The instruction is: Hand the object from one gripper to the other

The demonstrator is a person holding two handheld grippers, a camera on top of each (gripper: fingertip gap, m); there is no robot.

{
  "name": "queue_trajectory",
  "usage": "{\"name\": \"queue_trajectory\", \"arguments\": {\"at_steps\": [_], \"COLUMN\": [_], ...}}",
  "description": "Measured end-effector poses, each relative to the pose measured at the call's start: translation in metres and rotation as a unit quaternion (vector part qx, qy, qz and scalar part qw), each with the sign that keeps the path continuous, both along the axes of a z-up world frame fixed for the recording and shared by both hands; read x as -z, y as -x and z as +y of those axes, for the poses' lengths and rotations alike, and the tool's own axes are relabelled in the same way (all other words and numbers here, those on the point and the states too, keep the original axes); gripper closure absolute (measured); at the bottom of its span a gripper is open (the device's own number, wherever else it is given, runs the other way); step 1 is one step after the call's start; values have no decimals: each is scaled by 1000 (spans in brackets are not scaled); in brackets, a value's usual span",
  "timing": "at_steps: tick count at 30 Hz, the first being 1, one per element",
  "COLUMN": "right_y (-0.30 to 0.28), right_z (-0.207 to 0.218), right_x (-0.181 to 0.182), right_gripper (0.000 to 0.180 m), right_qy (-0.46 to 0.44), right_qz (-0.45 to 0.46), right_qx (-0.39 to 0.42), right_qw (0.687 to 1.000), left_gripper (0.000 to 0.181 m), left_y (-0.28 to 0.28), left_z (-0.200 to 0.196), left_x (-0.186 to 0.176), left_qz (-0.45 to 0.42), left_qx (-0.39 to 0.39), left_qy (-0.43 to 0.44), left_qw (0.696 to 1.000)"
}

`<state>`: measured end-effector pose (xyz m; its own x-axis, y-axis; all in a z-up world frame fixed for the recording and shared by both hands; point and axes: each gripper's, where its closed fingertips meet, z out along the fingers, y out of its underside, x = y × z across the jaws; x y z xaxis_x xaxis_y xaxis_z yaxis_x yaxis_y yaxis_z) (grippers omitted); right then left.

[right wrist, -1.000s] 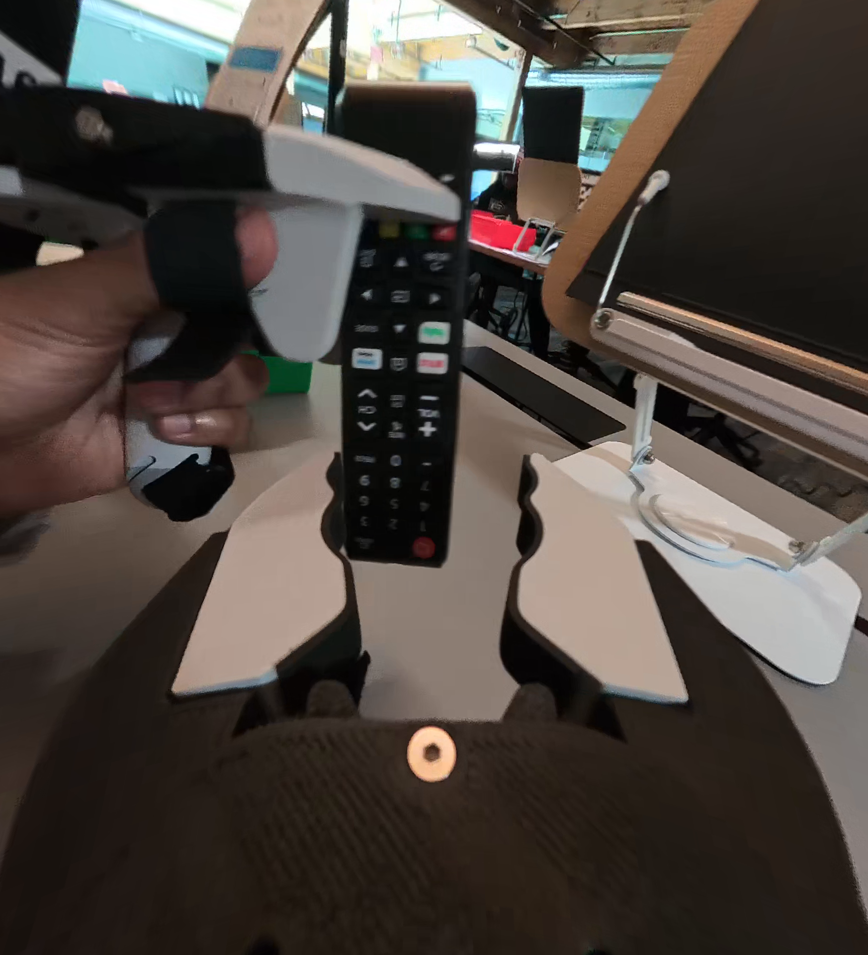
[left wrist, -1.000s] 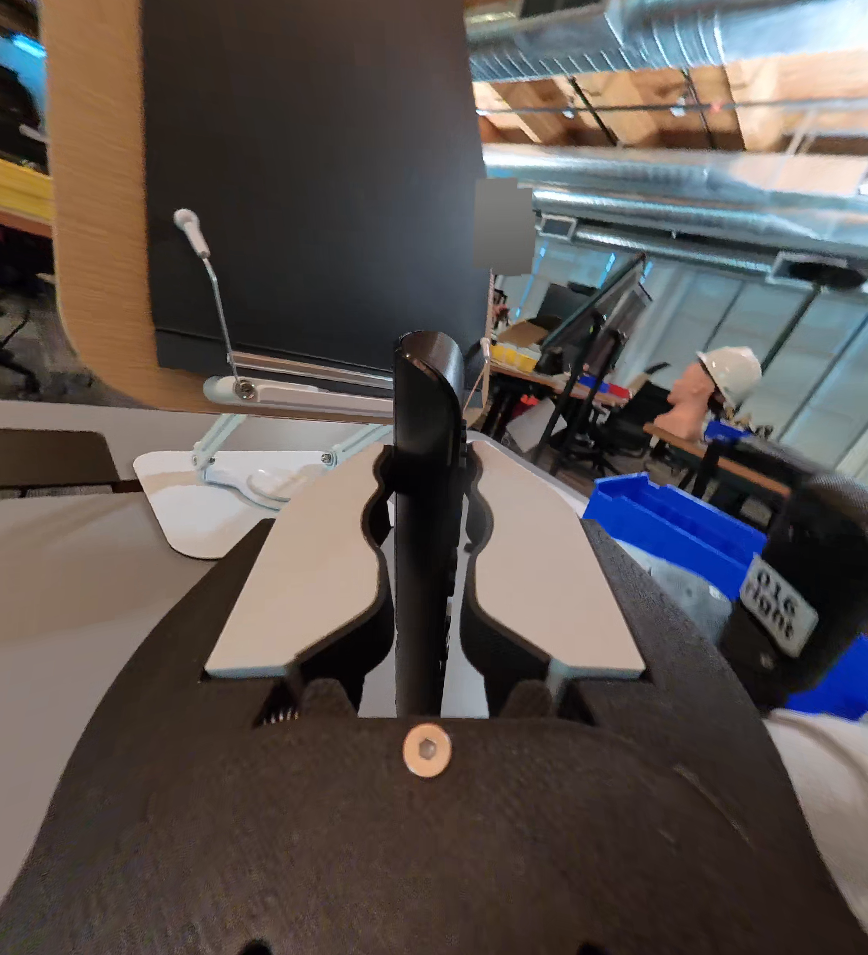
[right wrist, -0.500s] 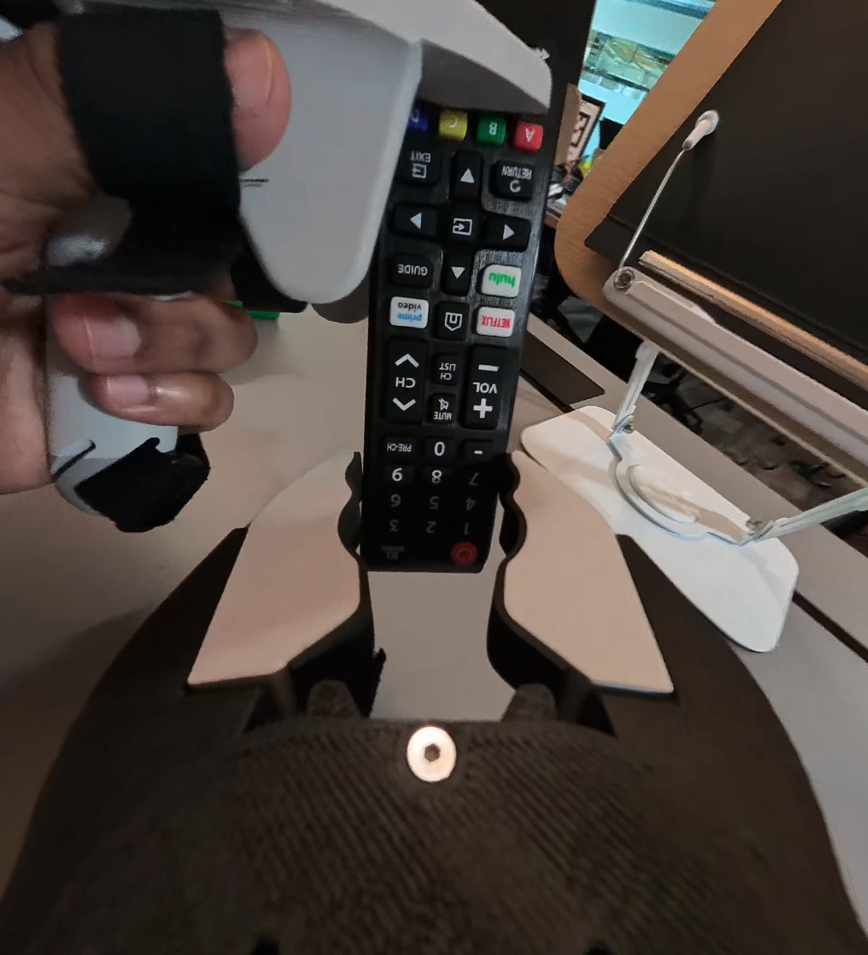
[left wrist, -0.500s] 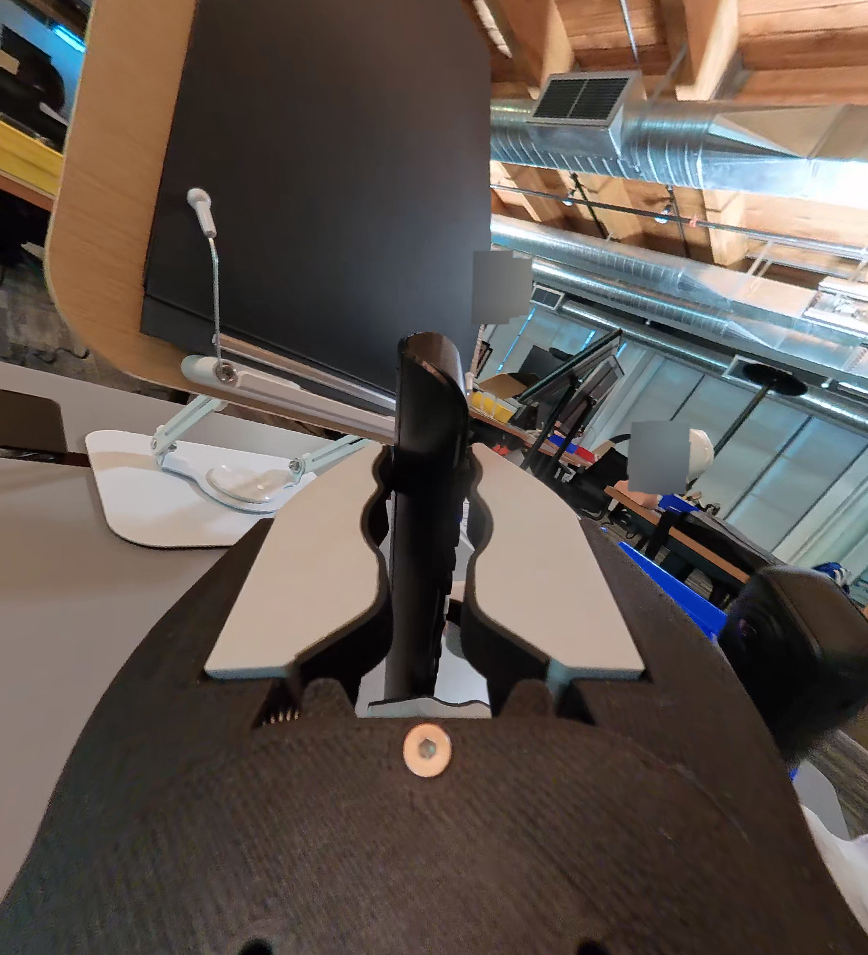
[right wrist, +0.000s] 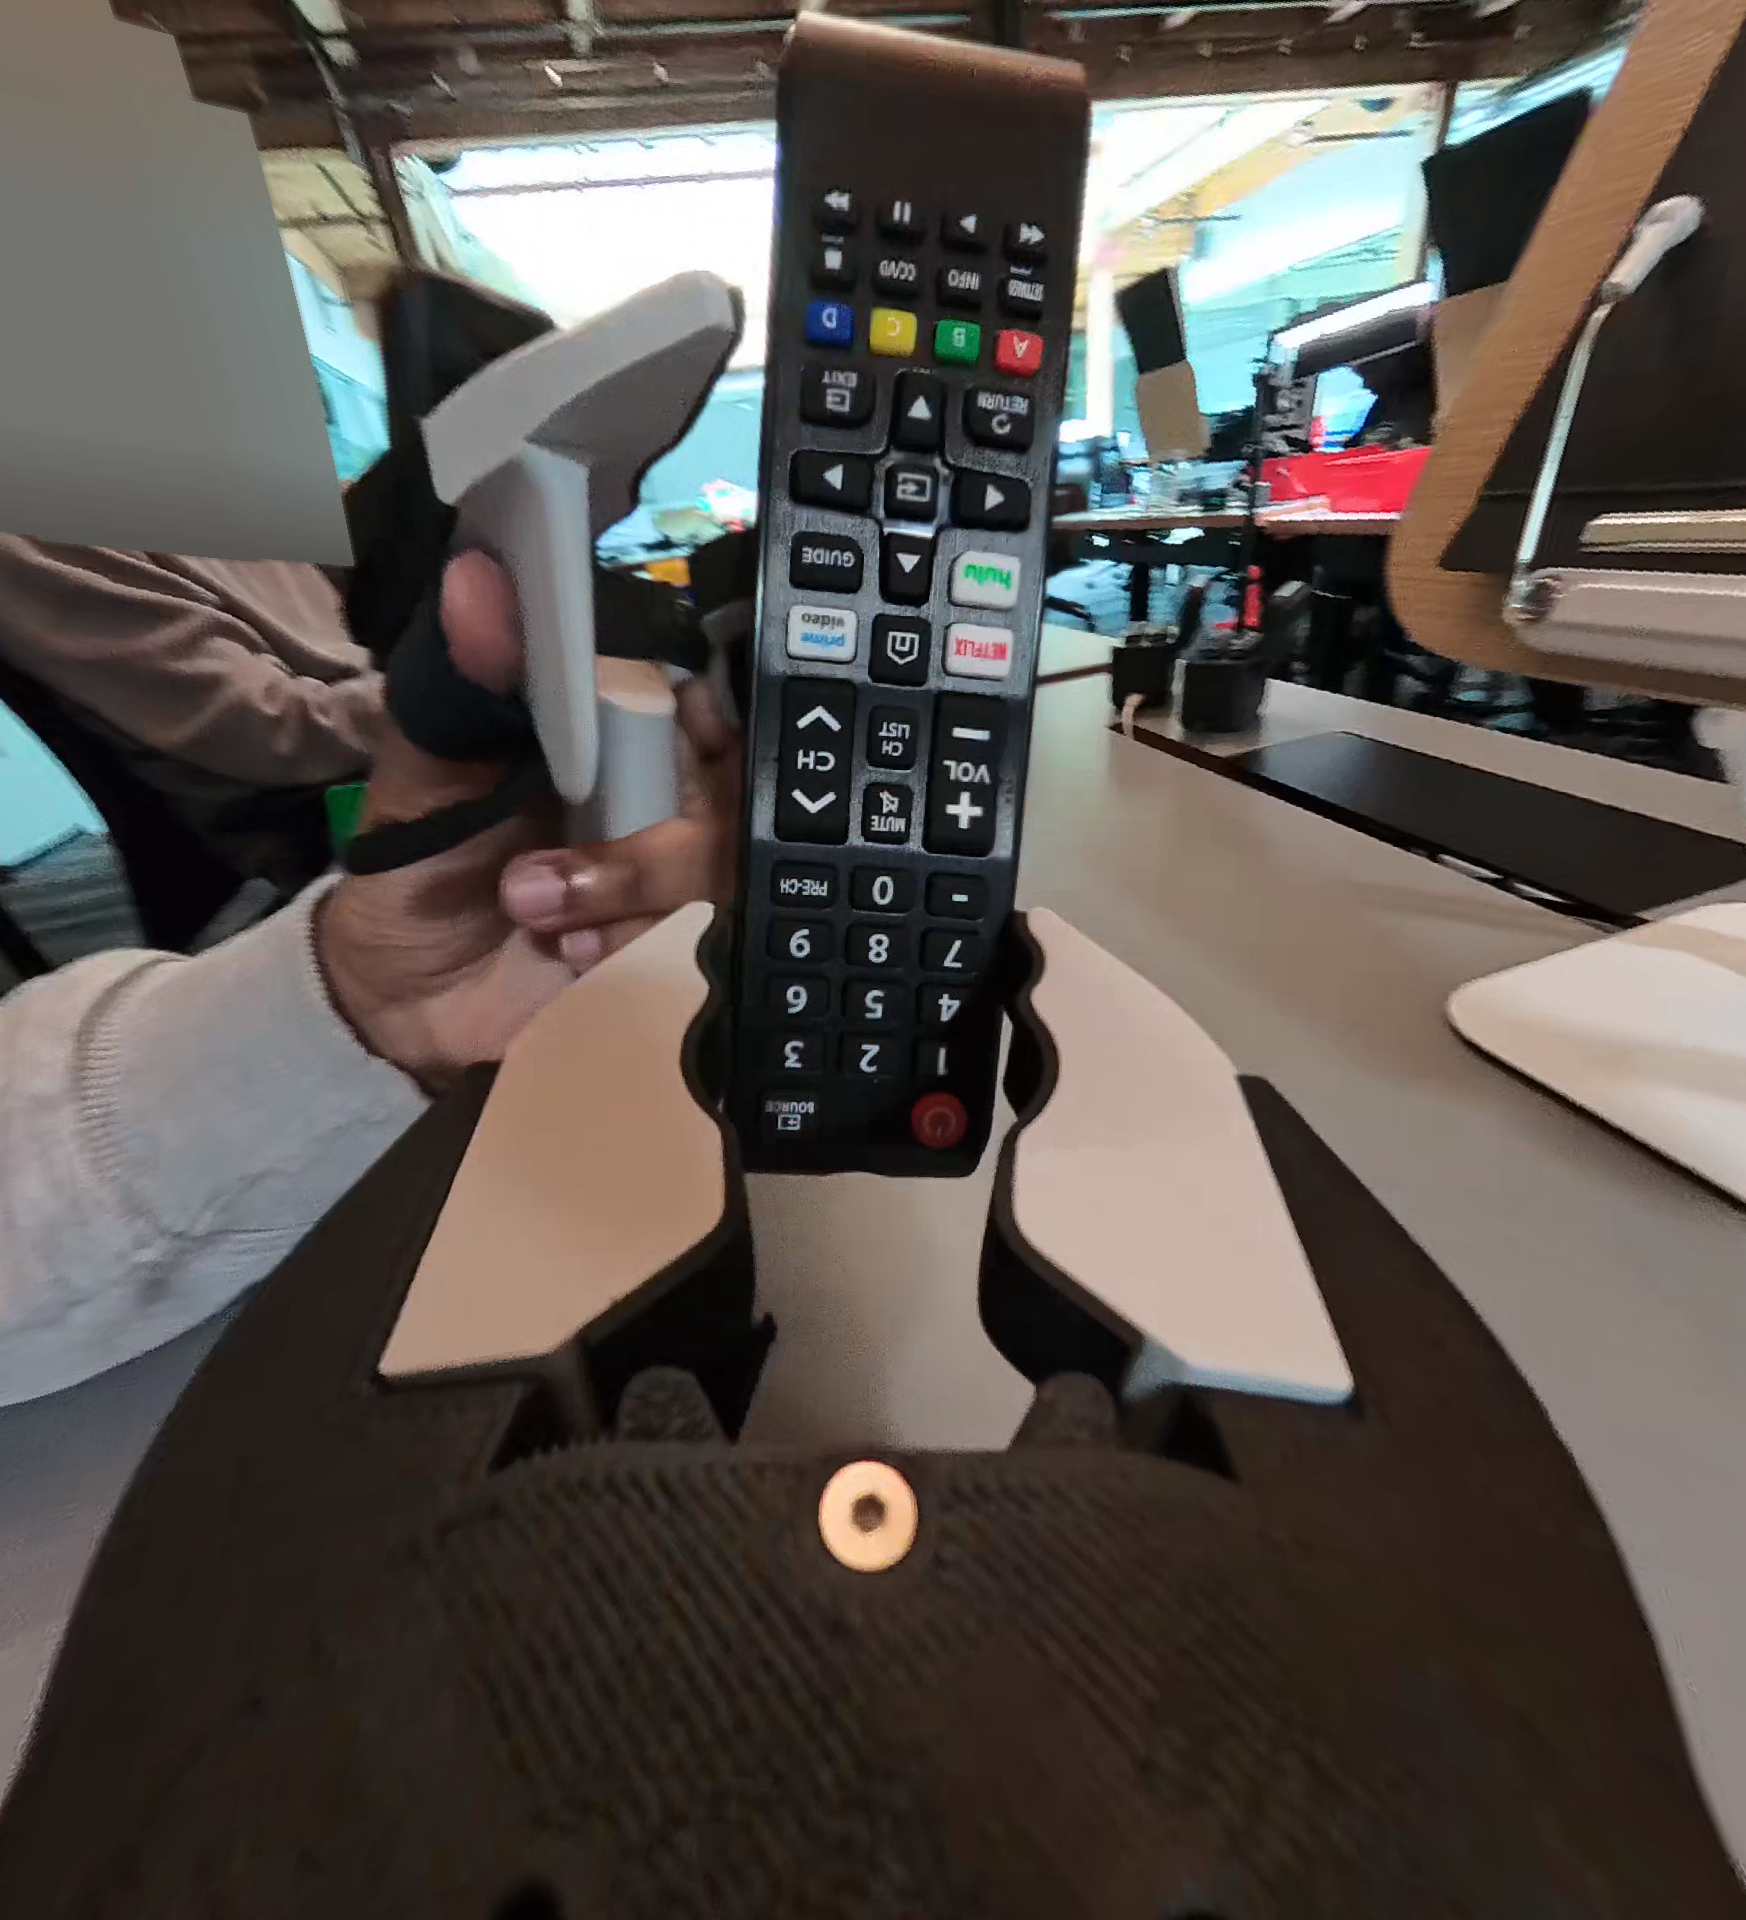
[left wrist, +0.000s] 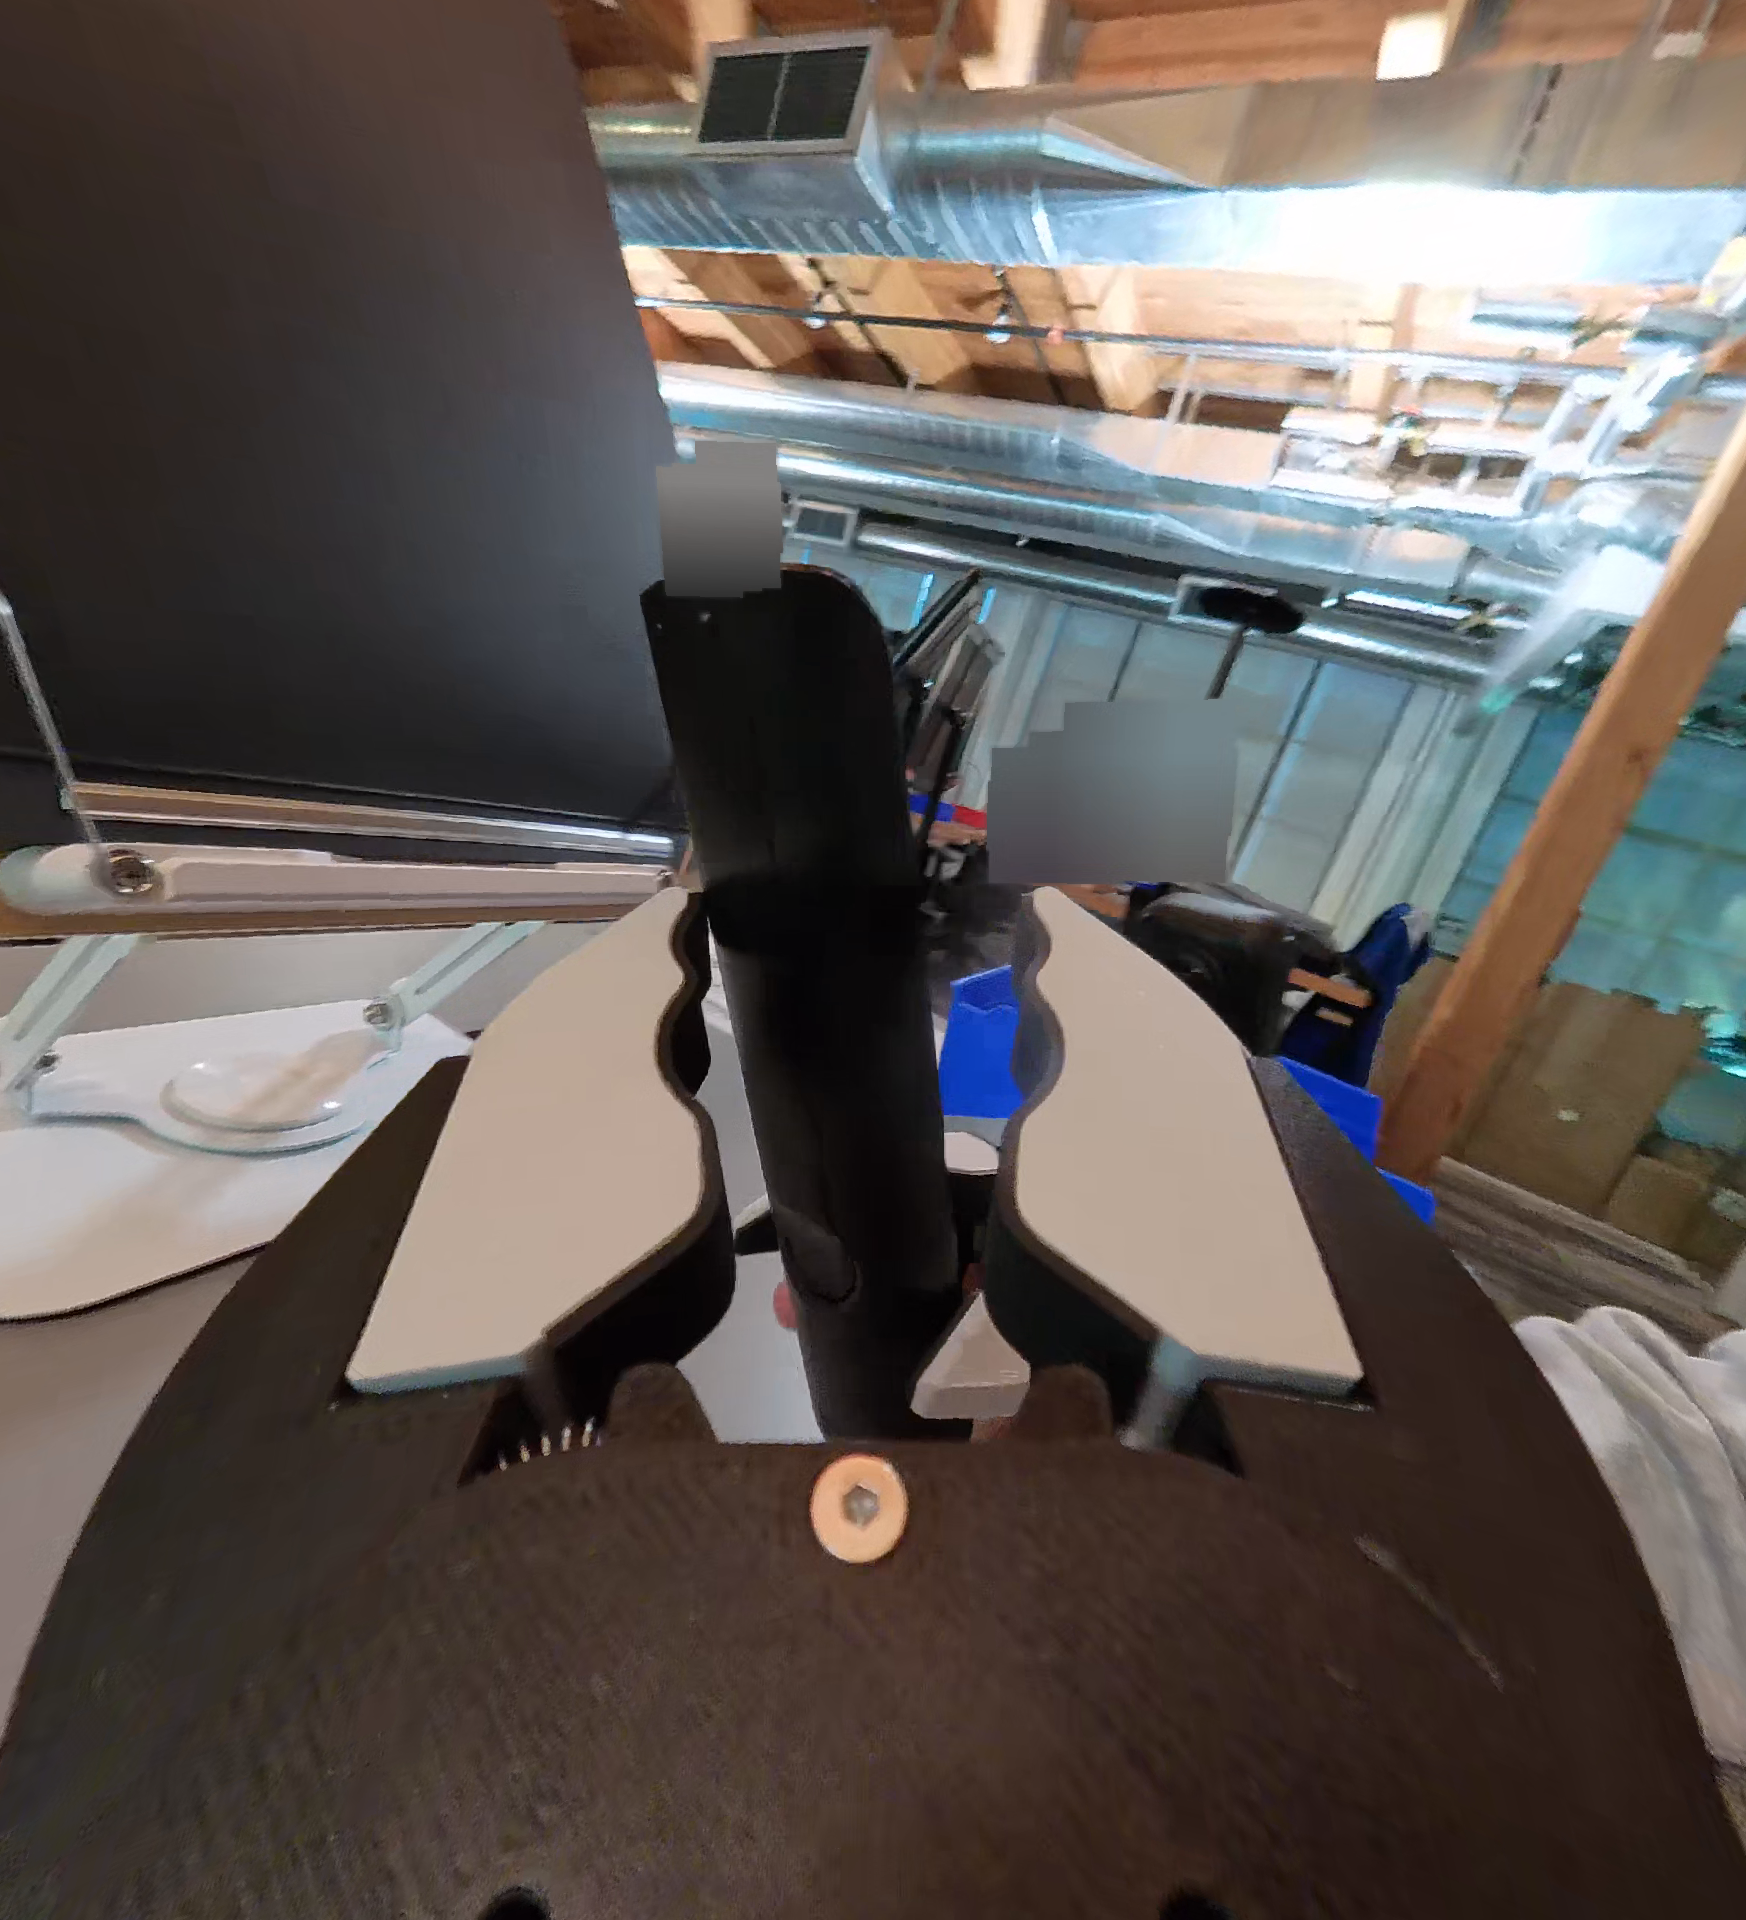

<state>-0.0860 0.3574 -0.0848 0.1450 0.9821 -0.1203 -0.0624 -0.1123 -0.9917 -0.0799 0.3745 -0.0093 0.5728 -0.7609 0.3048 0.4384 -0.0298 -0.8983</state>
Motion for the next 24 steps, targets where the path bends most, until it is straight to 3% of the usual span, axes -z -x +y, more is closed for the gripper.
{"name": "queue_trajectory", "arguments": {"at_steps": [7, 18, 24], "right_y": [2, 3, -6], "right_z": [-21, -26, -9], "right_x": [-7, -6, -7], "right_gripper": [129, 127, 98], "right_qy": [44, 57, 104], "right_qz": [41, 57, 81], "right_qx": [-93, -121, -116], "right_qw": [994, 989, 984], "left_gripper": [121, 128, 128], "left_y": [0, -7, -8], "left_z": [-2, -12, -9], "left_x": [5, 2, 11], "left_qz": [-33, -17, 50], "left_qx": [69, 101, 74], "left_qy": [24, 3, 5], "left_qw": [997, 995, 996]}}
